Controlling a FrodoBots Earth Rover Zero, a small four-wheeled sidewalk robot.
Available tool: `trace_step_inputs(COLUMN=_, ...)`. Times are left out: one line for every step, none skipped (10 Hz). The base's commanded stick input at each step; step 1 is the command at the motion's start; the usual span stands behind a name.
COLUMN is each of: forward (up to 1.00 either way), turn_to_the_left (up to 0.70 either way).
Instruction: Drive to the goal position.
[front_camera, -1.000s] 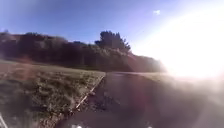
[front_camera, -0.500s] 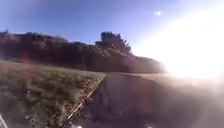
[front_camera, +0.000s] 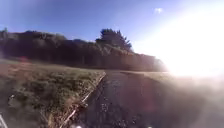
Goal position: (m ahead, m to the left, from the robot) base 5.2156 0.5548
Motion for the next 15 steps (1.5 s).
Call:
trace_step_inputs(forward=0.70, turn_to_the_left=0.00)
trace_step_inputs(forward=0.70, turn_to_the_left=0.00)
trace_step_inputs(forward=0.70, turn_to_the_left=0.00)
trace_step_inputs(forward=0.70, turn_to_the_left=0.00)
trace_step_inputs(forward=0.70, turn_to_the_left=0.00)
trace_step_inputs(forward=0.70, turn_to_the_left=0.00)
trace_step_inputs(forward=0.70, turn_to_the_left=-0.05)
trace_step_inputs(forward=0.70, turn_to_the_left=-0.10)
trace_step_inputs(forward=0.70, turn_to_the_left=-0.14)
trace_step_inputs(forward=0.70, turn_to_the_left=-0.14)
trace_step_inputs(forward=0.70, turn_to_the_left=-0.14)
trace_step_inputs(forward=0.70, turn_to_the_left=-0.14)
trace_step_inputs(forward=0.70, turn_to_the_left=-0.14)
trace_step_inputs(forward=0.70, turn_to_the_left=-0.14)
trace_step_inputs(forward=0.70, turn_to_the_left=-0.14)
